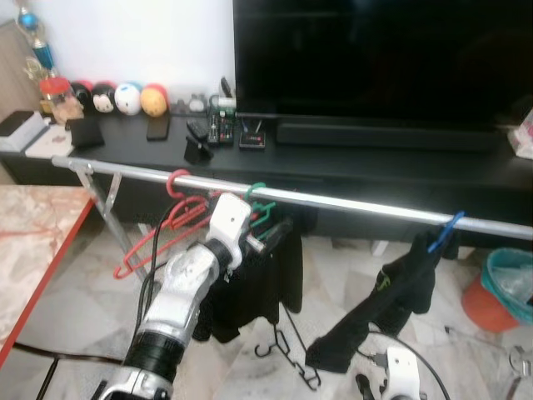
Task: Hang hanger
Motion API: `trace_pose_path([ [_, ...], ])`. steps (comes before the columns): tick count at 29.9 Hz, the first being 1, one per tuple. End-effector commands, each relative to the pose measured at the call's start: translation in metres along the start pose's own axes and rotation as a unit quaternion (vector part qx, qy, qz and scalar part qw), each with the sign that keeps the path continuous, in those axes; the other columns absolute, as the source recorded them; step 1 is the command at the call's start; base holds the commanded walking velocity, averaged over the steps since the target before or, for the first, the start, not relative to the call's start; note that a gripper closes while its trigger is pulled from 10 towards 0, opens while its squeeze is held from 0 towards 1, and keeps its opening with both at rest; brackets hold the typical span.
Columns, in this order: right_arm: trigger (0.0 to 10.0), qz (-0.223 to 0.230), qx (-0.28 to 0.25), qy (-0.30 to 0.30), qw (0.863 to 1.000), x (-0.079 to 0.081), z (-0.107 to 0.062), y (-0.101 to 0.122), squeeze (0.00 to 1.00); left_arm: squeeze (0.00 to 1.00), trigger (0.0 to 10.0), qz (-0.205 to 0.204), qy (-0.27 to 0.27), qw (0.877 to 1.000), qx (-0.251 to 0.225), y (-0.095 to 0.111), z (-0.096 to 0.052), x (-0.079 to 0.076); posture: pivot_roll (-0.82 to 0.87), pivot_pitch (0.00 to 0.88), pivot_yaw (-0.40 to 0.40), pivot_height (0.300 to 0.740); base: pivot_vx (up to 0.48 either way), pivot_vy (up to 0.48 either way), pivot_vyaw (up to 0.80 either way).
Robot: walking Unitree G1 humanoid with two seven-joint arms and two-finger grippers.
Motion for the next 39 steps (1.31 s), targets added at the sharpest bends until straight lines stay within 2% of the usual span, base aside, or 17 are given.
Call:
trace_pose_path([
  [1,10.0,0.010,-0.003,-0.003,1.000,0.000,0.000,0.001,0.00,0.00,10.0,0.006,-0.001,1.000,0.009,-0.004,0.002,-0.001,0.03,0.000,-0.017,0.736,0.000,0.000,0.00],
  [8,10.0,0.010,-0.001,-0.002,1.000,0.000,0.000,0.000,0.00,0.00,10.0,0.025,0.019,0.998,0.046,-0.018,0.003,0.013,0.03,0.000,-0.010,0.736,0.000,0.000,0.00],
  [10,10.0,0.009,-0.001,-0.002,1.000,0.000,0.000,0.000,0.00,0.00,10.0,0.041,0.001,0.995,0.087,-0.033,0.001,0.011,0.03,0.000,-0.012,0.736,0.000,0.000,0.00],
  [14,10.0,0.007,-0.001,-0.001,1.000,0.001,0.000,0.000,0.00,0.00,10.0,0.044,-0.002,0.994,0.099,-0.041,-0.003,0.009,0.02,0.000,-0.010,0.736,0.000,0.000,0.00],
  [20,10.0,0.006,-0.001,-0.001,1.000,0.001,0.000,0.000,0.00,0.00,10.0,0.038,0.004,0.994,0.099,-0.043,-0.003,0.012,0.02,0.000,-0.010,0.736,0.000,0.000,0.00],
  [24,10.0,0.005,-0.001,-0.001,1.000,0.001,0.000,0.000,0.00,0.00,10.0,0.037,-0.011,0.994,0.098,-0.042,-0.005,0.012,0.03,0.000,-0.010,0.736,0.000,0.000,0.00],
  [28,10.0,0.001,-0.001,0.000,1.000,0.002,0.000,0.000,0.00,0.00,10.0,0.053,0.004,0.993,0.106,-0.045,-0.013,0.023,0.03,0.000,-0.008,0.736,0.000,0.000,0.00],
  [31,10.0,0.000,-0.001,0.000,1.000,0.002,0.000,0.000,0.00,0.00,10.0,0.075,0.040,0.990,0.112,-0.048,-0.020,0.037,0.03,0.000,-0.009,0.736,0.000,0.000,0.00],
  [35,10.0,-0.001,0.000,0.000,1.000,0.002,0.000,0.000,0.00,0.00,10.0,0.048,0.092,0.992,0.076,-0.038,-0.025,0.052,0.03,0.000,-0.009,0.736,0.000,0.000,0.00],
  [36,10.0,-0.001,0.000,0.000,1.000,0.002,0.000,0.000,0.00,0.00,10.0,0.035,0.094,0.993,0.067,-0.036,-0.027,0.052,0.03,0.000,-0.008,0.736,0.000,0.000,0.00],
  [39,10.0,-0.001,0.000,0.000,1.000,0.002,0.000,0.000,0.00,0.00,10.0,0.035,0.079,0.994,0.074,-0.040,-0.028,0.046,0.03,0.000,-0.009,0.736,0.000,0.000,0.00],
])
Point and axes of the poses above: a point about 5 cm out from each wrist's last joint towards the gripper, its own z axis pointing out of the wrist towards the gripper, its own y axis along the axis of the wrist's last joint, x = y × z, the point moved 5 cm from there along z, pointing out of the wrist towards the gripper
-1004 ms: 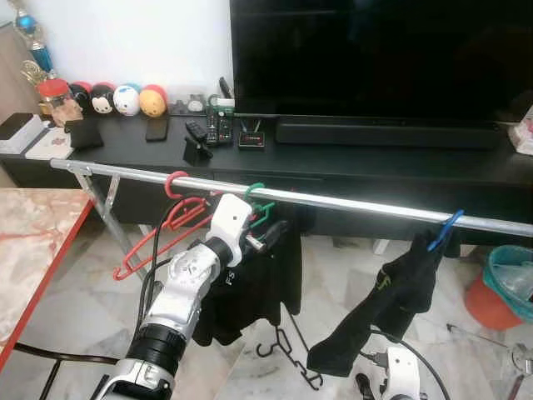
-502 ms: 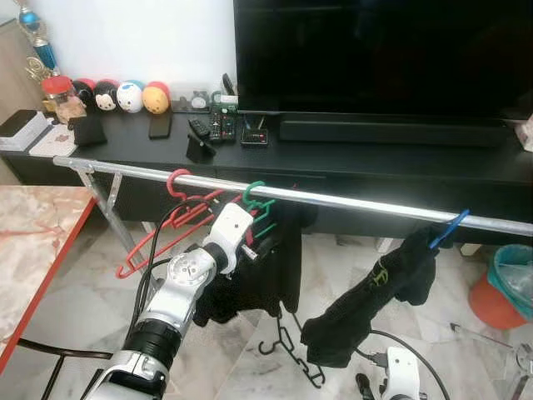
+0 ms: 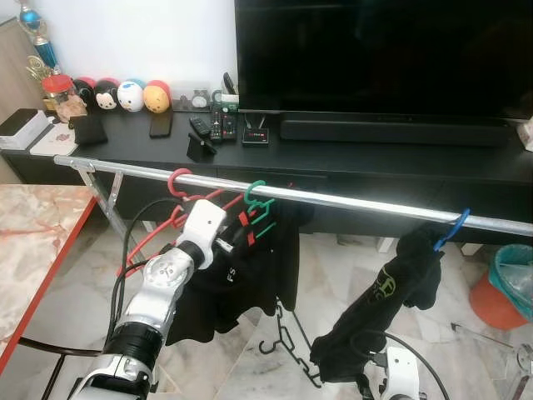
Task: Hang hanger
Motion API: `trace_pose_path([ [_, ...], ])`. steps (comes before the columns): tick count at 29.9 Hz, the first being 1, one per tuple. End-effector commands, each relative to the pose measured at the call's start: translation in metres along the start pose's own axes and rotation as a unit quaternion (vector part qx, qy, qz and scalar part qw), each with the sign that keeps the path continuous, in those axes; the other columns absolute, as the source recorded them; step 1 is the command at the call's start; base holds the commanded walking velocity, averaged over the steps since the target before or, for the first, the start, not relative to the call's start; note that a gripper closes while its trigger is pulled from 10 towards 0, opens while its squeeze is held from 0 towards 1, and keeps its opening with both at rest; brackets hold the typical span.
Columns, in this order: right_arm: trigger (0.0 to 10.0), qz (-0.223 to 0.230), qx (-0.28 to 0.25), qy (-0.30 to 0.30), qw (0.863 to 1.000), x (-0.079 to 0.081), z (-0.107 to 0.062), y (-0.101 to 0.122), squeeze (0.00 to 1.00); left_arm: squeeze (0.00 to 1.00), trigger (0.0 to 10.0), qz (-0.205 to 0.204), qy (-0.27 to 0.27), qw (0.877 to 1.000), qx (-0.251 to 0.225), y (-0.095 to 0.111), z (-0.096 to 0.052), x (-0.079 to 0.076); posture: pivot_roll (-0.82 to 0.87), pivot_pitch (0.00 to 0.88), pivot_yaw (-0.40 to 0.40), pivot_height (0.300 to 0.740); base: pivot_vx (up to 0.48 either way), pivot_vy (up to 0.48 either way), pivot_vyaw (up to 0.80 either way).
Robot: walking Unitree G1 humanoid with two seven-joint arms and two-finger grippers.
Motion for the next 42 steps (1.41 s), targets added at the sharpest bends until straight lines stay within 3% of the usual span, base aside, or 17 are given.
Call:
trace_pose_path([
  [1,10.0,-0.001,0.000,0.000,1.000,0.001,0.000,0.000,0.00,0.00,10.0,-0.001,-0.018,1.000,-0.004,0.000,-0.001,-0.007,0.03,0.000,-0.009,0.736,0.000,0.000,0.00],
  [8,10.0,-0.001,0.000,0.001,1.000,0.001,0.000,0.000,0.00,0.00,10.0,-0.016,-0.051,0.999,0.002,-0.002,0.005,-0.021,0.03,0.000,-0.009,0.736,0.000,0.000,0.00],
  [15,10.0,0.002,-0.001,-0.001,1.000,0.001,0.000,0.000,0.00,0.00,10.0,-0.003,-0.013,1.000,0.020,-0.002,0.024,-0.024,0.01,0.000,0.000,0.736,0.000,0.000,0.00],
  [28,10.0,0.007,-0.001,-0.003,1.000,0.001,0.000,-0.001,0.00,0.00,10.0,-0.013,0.059,0.997,0.057,-0.004,0.042,-0.016,-0.01,0.000,0.013,0.736,0.000,0.000,0.00],
  [37,10.0,0.007,-0.001,-0.006,1.000,-0.001,0.000,-0.001,0.00,0.00,9.4,-0.037,0.060,0.995,0.073,-0.007,0.048,-0.027,-0.03,0.000,0.016,0.736,0.000,0.000,0.00],
  [38,10.0,0.007,-0.001,-0.007,1.000,-0.001,0.000,-0.002,0.00,0.00,0.0,-0.046,0.058,0.994,0.077,-0.008,0.049,-0.030,-0.03,0.000,0.016,0.736,0.000,0.000,0.00],
  [42,10.0,0.007,0.000,-0.009,1.000,-0.002,0.000,-0.002,0.00,0.00,0.0,-0.043,0.053,0.994,0.089,-0.009,0.053,-0.039,-0.03,0.000,0.014,0.736,0.000,0.000,0.00],
])
Point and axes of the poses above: a point about 5 cm out from each wrist's last joint towards the gripper, its own z axis pointing out of the wrist towards the gripper, its own y axis along the axis of the wrist's last joint, x = y × z, the point moved 5 cm from there along z, pointing out of the wrist towards the gripper
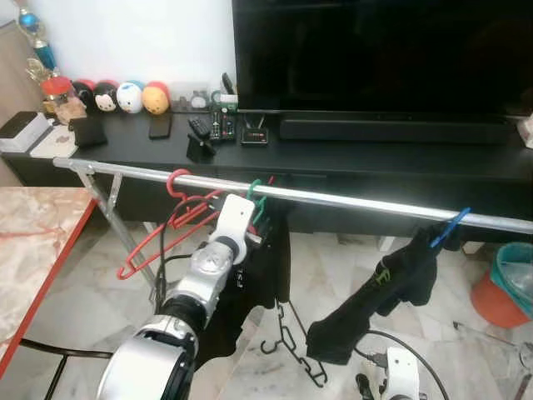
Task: Hang hanger
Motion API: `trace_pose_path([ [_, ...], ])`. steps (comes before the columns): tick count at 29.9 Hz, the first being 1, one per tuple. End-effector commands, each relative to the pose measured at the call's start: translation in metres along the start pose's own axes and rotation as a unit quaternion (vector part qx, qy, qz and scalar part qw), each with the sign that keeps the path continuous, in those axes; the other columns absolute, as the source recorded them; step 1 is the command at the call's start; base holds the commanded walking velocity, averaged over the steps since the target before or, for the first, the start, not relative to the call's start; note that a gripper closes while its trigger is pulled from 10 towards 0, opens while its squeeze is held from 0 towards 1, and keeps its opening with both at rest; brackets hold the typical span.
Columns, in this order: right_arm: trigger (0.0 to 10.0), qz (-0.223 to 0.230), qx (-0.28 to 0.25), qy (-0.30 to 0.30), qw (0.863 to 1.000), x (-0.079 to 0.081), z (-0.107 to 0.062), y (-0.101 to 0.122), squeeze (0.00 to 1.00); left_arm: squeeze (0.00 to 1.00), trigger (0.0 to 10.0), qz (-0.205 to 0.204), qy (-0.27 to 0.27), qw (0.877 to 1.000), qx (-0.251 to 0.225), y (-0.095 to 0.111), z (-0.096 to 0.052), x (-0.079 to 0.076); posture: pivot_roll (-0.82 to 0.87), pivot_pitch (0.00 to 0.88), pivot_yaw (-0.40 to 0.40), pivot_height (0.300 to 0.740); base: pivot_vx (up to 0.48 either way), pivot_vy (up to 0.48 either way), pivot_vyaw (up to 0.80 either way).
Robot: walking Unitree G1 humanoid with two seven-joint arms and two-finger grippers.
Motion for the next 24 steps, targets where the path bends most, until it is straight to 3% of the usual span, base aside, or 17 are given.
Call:
trace_pose_path([
  [1,10.0,0.005,0.000,-0.005,1.000,-0.0023,-0.0003,-0.0013,0.00,0.00,0.0,0.010,0.007,1.000,0.001,0.0045,0.0024,0.0026,-0.03,0.000,0.014,0.736,0.000,0.000,0.00],
  [24,10.0,0.005,0.000,-0.003,1.000,-0.0013,-0.0002,-0.0004,0.00,0.00,0.0,0.022,-0.003,1.000,0.003,0.0025,0.0037,-0.0034,-0.03,0.000,0.016,0.736,0.000,0.000,0.00],
])
Point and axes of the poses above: a point about 5 cm out from each wrist's last joint towards the gripper, its own z axis pointing out of the wrist towards the gripper, its own y axis along the axis of the wrist's last joint, x = y × z, the point moved 5 cm from there along z, pointing out of the wrist towards the gripper
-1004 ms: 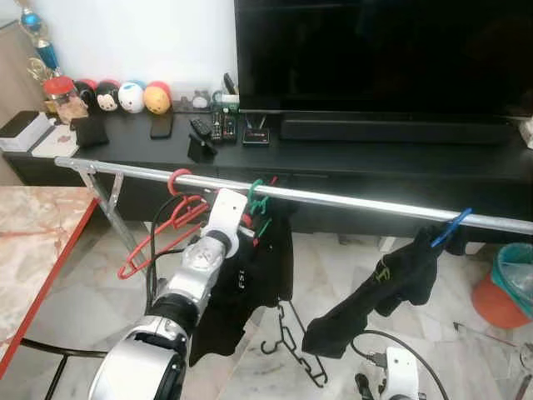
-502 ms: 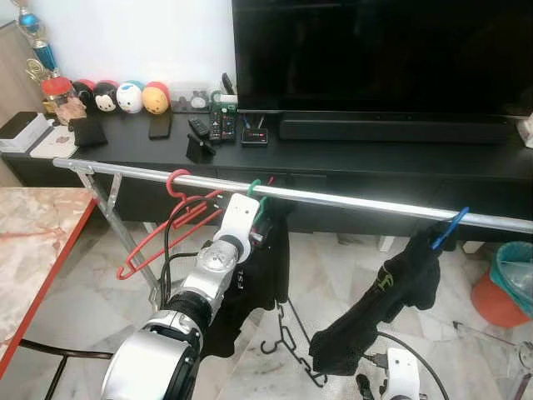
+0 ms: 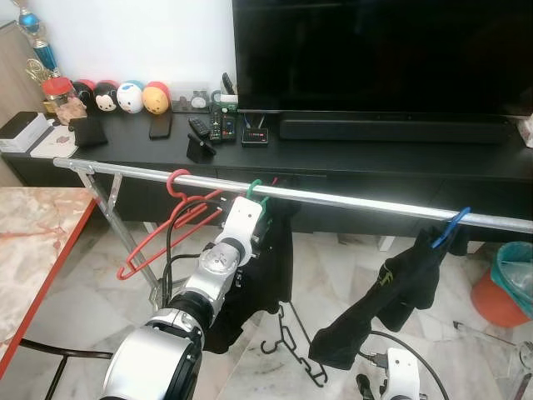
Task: Hang hanger
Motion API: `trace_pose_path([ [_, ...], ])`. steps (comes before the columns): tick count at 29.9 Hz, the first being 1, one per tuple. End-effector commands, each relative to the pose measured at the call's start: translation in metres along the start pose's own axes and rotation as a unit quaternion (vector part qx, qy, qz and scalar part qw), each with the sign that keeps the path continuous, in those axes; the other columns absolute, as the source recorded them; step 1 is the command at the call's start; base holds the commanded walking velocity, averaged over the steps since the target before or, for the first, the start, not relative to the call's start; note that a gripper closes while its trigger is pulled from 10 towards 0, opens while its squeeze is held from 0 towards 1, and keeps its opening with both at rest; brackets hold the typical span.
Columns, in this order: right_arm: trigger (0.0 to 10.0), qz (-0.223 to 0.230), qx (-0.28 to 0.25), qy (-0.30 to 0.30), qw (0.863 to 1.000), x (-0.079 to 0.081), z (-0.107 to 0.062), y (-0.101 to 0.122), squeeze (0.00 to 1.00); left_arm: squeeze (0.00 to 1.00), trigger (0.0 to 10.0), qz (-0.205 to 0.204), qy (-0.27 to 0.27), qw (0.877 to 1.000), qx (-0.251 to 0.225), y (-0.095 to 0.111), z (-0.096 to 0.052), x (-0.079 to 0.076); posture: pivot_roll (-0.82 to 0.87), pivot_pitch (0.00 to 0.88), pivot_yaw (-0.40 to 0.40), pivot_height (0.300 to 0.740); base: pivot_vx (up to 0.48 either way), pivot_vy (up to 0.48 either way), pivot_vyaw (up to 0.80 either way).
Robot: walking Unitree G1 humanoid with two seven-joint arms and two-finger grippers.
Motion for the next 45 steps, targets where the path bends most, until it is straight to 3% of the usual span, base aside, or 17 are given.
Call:
trace_pose_path([
  [1,10.0,0.005,-0.001,-0.001,1.000,-0.001,0.000,0.000,0.00,0.00,0.0,0.002,-0.007,1.000,-0.001,0.003,0.002,-0.002,-0.03,0.000,0.015,0.736,0.000,0.000,0.00],
  [11,10.0,0.006,-0.001,-0.002,1.000,-0.001,0.000,0.000,0.00,0.00,0.0,0.003,-0.020,1.000,-0.001,0.002,0.001,-0.007,-0.03,0.000,0.015,0.736,0.000,0.000,0.00],
  [28,10.0,0.004,0.000,0.000,1.000,0.001,0.000,-0.001,0.00,0.00,0.0,-0.005,0.002,1.000,0.002,-0.004,-0.001,0.002,-0.03,0.000,0.010,0.736,0.000,0.000,0.00],
  [36,10.0,0.006,-0.001,0.000,1.000,0.001,0.000,-0.002,0.00,0.00,0.1,-0.017,0.030,0.998,-0.053,0.008,-0.005,0.012,-0.03,0.000,0.011,0.736,0.000,0.000,0.00],
  [37,10.0,0.006,-0.002,0.001,1.000,0.002,0.000,-0.002,0.00,0.00,3.6,-0.019,0.032,0.997,-0.062,0.010,-0.006,0.013,-0.03,0.000,0.013,0.736,0.000,0.000,0.00],
  [39,10.0,0.010,-0.003,-0.001,1.000,0.002,-0.001,-0.002,0.00,0.00,3.6,-0.030,0.036,0.995,-0.084,0.015,-0.008,0.015,-0.03,0.000,0.014,0.736,0.000,0.000,0.00],
  [40,10.0,0.012,-0.004,-0.002,1.000,0.002,-0.001,-0.003,0.00,0.00,10.0,-0.039,0.037,0.994,-0.096,0.017,-0.010,0.016,-0.04,0.000,0.016,0.736,0.000,0.000,0.00],
  [45,10.0,0.007,0.000,-0.002,1.000,0.000,-0.001,-0.005,0.00,0.00,10.0,-0.048,0.029,0.987,-0.151,0.016,-0.029,0.017,-0.02,0.000,0.007,0.736,0.000,0.000,0.00],
])
Point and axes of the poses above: a point about 5 cm out from each wrist's last joint towards the gripper, its own z axis pointing out of the wrist towards the gripper, its own y axis along the axis of the wrist's last joint, x = y × z, the point moved 5 cm from there along z, pointing out of the wrist towards the gripper
